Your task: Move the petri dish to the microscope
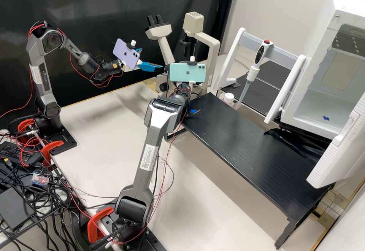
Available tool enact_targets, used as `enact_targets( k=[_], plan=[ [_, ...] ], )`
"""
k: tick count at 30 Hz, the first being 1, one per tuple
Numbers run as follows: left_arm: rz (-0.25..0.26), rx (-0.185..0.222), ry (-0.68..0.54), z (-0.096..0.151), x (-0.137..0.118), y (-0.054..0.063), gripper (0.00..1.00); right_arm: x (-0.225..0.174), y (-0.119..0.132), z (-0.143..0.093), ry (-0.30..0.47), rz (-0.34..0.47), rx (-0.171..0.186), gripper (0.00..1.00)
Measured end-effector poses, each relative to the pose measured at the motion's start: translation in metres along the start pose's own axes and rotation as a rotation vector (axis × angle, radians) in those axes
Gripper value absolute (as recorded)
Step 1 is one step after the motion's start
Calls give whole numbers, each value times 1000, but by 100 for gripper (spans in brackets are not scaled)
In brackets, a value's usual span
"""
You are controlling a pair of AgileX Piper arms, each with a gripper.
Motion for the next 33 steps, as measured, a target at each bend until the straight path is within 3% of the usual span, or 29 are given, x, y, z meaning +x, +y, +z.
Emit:
enact_targets(
  k=[8,15,24,33],
  plan=[
    [0,0,0,0,0,0,100,-3,1,4,-12,-2,-13,100],
    [0,0,0,0,0,0,100,-32,13,3,-30,2,-6,100],
    [0,0,0,0,0,0,100,-93,29,-13,90,67,-35,100],
    [0,0,0,0,0,0,100,-160,52,-4,201,206,-66,100]
  ],
)
